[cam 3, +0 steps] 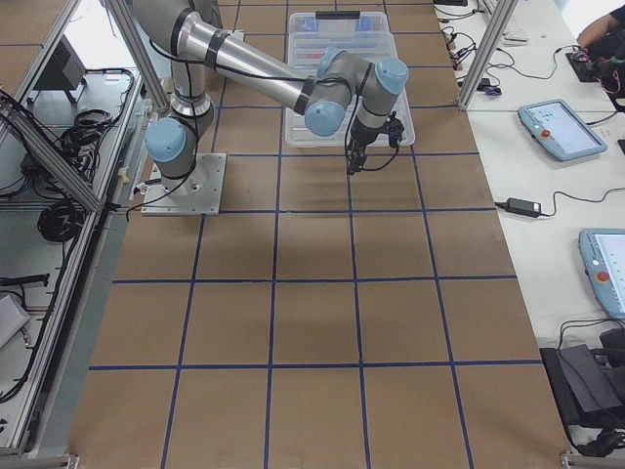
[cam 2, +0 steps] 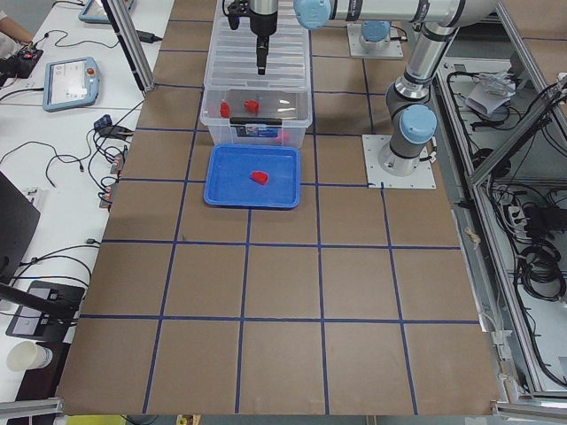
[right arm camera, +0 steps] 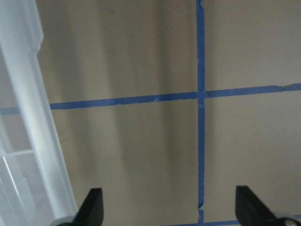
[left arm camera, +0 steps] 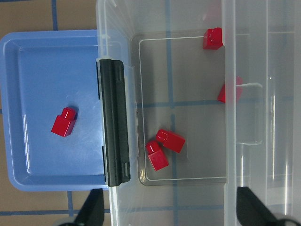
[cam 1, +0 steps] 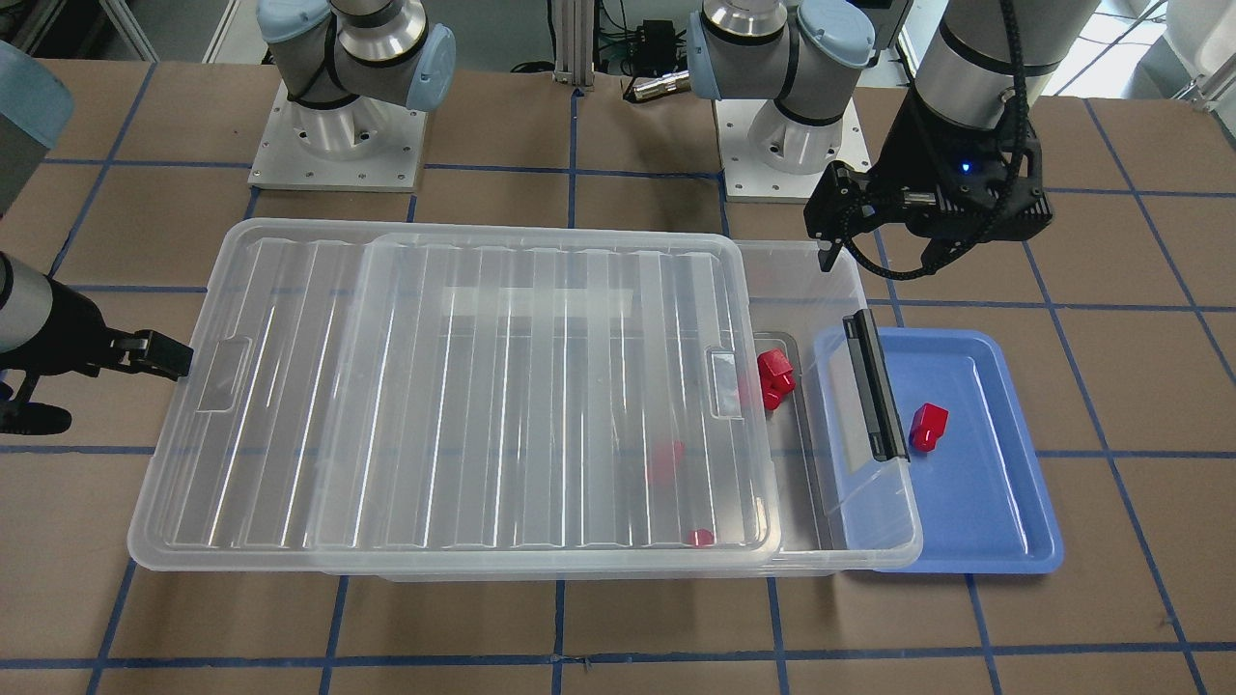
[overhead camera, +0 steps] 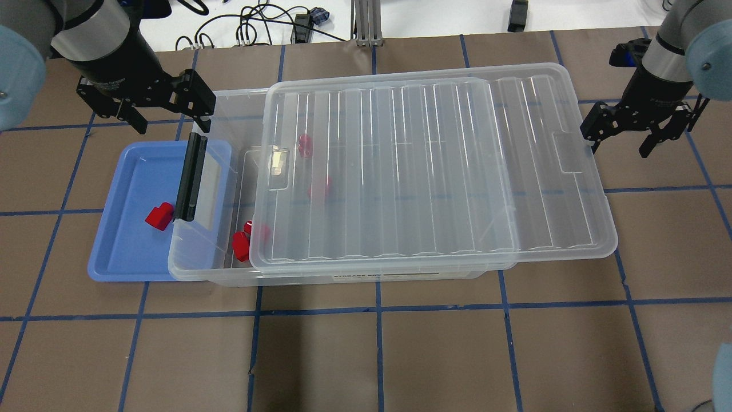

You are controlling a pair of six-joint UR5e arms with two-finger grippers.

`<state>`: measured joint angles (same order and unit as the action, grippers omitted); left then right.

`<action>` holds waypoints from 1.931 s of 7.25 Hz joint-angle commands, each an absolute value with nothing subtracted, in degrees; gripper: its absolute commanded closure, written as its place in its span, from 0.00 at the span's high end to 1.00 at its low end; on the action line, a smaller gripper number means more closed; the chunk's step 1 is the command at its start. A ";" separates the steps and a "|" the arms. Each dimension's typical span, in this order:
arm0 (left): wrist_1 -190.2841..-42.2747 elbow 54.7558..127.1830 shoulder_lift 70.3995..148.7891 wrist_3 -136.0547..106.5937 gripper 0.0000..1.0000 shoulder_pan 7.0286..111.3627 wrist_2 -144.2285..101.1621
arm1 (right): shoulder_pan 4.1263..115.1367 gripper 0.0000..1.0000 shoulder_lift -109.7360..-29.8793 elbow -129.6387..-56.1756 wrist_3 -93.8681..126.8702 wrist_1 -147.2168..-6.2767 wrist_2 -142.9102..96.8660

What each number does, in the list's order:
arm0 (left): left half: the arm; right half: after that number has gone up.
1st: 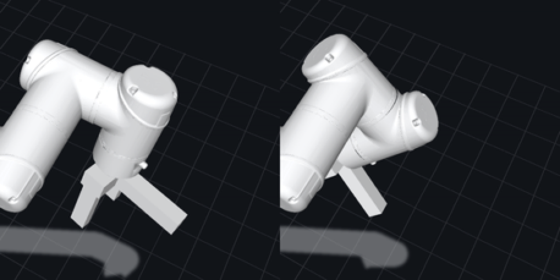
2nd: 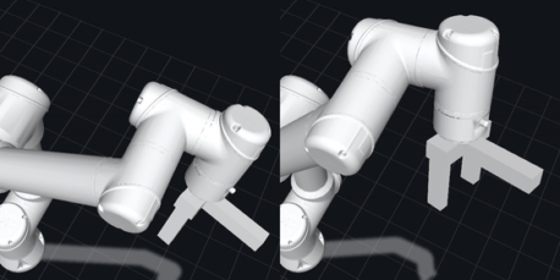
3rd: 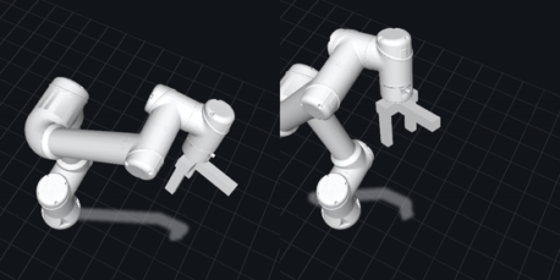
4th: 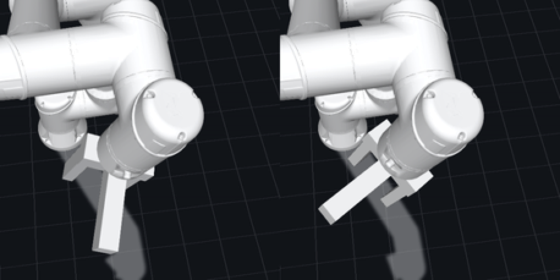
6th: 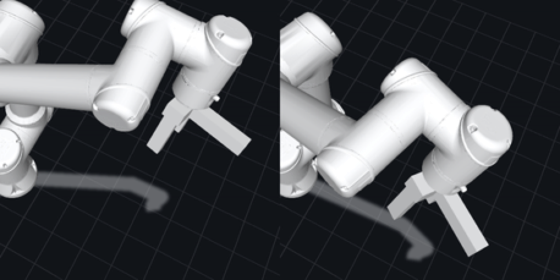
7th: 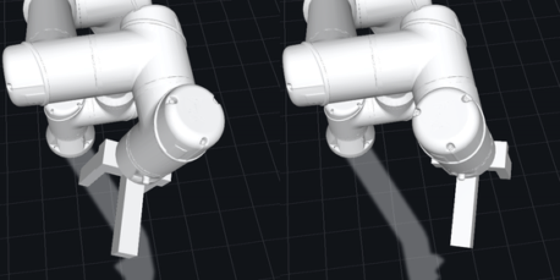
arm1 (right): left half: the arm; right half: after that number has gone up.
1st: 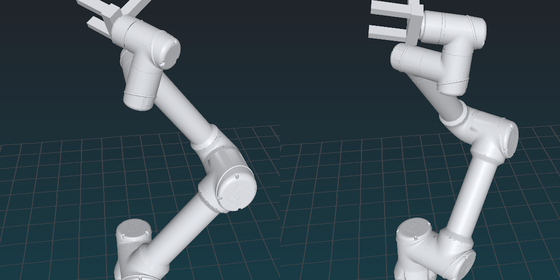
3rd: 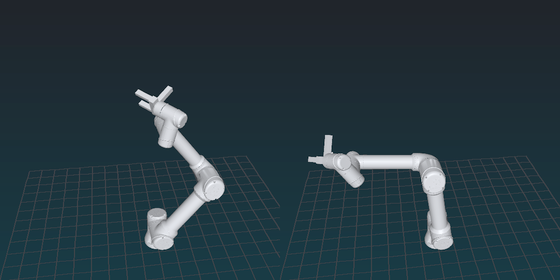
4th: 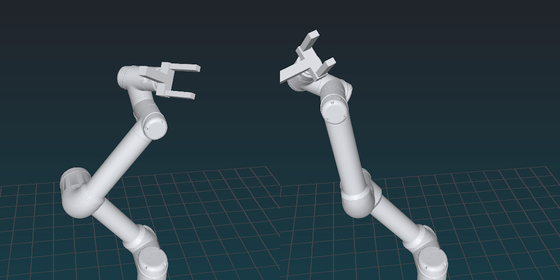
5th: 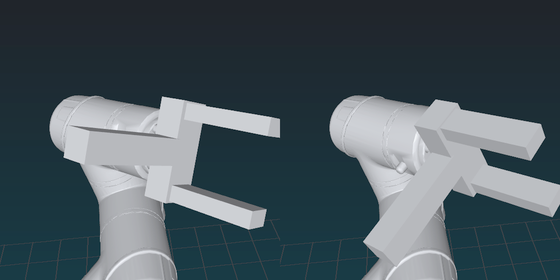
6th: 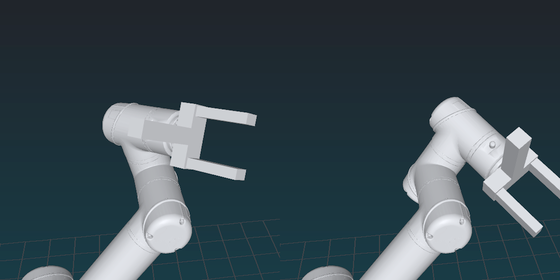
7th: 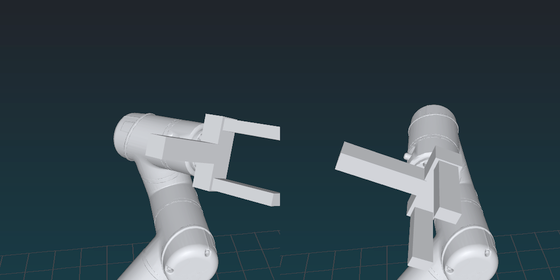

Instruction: Place red block in blue tray from box

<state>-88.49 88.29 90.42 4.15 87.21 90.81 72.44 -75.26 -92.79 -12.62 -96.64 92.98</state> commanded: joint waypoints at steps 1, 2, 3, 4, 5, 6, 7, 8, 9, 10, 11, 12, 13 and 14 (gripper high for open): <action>-90.09 87.28 90.79 5.35 1.00 87.19 91.05 | 74.35 1.00 -75.32 -92.81 -9.24 -96.68 92.55; -89.91 87.36 90.79 5.54 1.00 87.19 90.97 | 75.40 1.00 -75.32 -92.81 -7.49 -96.68 92.55; -89.91 87.36 90.79 5.54 1.00 87.19 90.97 | 76.54 1.00 -75.32 -92.81 -6.17 -96.68 92.55; -90.09 88.32 90.44 6.32 1.00 87.19 90.79 | 77.25 1.00 -75.24 -92.81 -5.28 -96.77 92.55; -89.91 87.46 90.70 6.50 1.00 87.19 90.97 | 77.43 1.00 -75.32 -92.81 -4.84 -96.77 92.46; -89.91 87.45 90.88 6.42 1.00 87.19 90.71 | 78.13 1.00 -75.32 -92.81 -2.66 -96.68 92.46; -89.91 87.36 90.97 6.33 1.00 87.19 90.62 | 79.09 1.00 -75.24 -92.81 -2.46 -96.85 92.46; -90.09 87.19 91.14 6.24 1.00 87.19 90.53 | 79.36 1.00 -75.32 -92.81 -2.46 -96.77 92.37; -90.17 87.10 91.49 6.24 1.00 87.19 90.61 | 79.89 1.00 -75.24 -92.81 -2.20 -96.77 91.68; -90.09 87.01 91.67 6.24 1.00 87.19 90.62 | 81.55 1.00 -75.23 -92.81 -0.37 -97.03 91.58; -90.09 87.01 91.58 6.24 1.00 87.19 90.62 | 82.69 1.00 -75.23 -92.73 0.78 -97.12 91.58; -90.09 87.01 91.58 6.24 1.00 87.19 90.62 | 82.79 1.00 -75.23 -92.64 0.79 -97.03 91.58; -90.09 87.01 91.50 6.24 1.00 87.19 90.62 | 82.79 1.00 -75.23 -92.55 0.79 -97.03 91.58; -90.09 87.01 91.32 6.24 1.00 87.19 90.62 | 82.79 1.00 -75.23 -92.29 0.79 -97.03 91.76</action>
